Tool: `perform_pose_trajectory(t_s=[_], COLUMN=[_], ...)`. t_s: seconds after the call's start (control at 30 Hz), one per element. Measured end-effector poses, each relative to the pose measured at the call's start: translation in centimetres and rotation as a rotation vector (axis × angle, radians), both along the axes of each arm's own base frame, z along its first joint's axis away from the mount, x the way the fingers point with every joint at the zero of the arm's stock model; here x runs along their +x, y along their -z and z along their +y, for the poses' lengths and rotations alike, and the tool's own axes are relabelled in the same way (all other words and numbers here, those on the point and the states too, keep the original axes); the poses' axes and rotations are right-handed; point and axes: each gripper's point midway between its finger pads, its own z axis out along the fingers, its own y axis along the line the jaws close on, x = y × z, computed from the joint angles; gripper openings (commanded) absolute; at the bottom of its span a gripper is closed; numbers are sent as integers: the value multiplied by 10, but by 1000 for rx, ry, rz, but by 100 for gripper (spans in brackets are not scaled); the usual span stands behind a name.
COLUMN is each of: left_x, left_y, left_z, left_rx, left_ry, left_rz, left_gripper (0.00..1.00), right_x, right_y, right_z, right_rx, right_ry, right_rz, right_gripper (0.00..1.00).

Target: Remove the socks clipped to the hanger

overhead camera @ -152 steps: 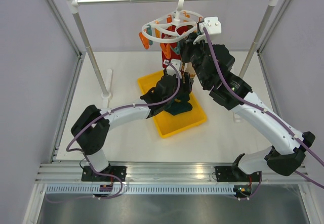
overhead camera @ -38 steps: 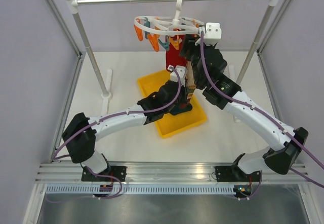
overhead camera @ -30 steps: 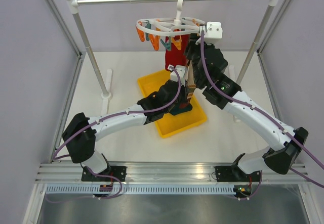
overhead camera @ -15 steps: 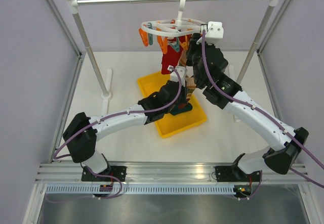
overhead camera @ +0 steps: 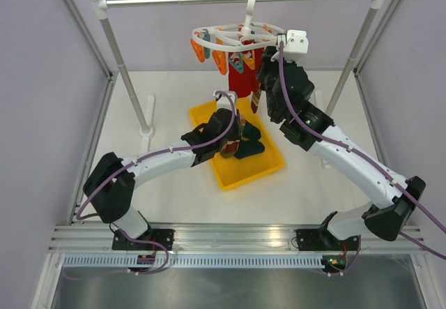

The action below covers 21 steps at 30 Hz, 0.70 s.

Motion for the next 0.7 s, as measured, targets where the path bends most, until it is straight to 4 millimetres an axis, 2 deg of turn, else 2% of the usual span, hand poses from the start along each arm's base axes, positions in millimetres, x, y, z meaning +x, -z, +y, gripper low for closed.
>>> perform_pose_trajectory(t_s=[0.07,0.1,0.37,0.47,0.6,0.7], left_x=[4,4,3,0,-9,-23], left_y=[1,1,-1,-9,-34,-53], left_z=[3,3,1,-4,-25,-49], left_rx=[-11,-15,-25,-50,-111,-132], left_ry=[-6,-4,5,32,113,179], left_rz=[9,11,14,3,-59,-116], left_gripper=[59,69,72,72,72,73], right_x=[0,0,-1,-1,-2,-2], right_y=[-1,-1,-2,-1,-1,-1], right_z=[0,0,-1,-1,-1,-1], right_rx=[0,0,-3,-4,1,3], right_ry=[0,0,0,-1,-2,-4], right_rz=[0,0,3,5,7,11], right_gripper=[8,8,8,8,8,7])
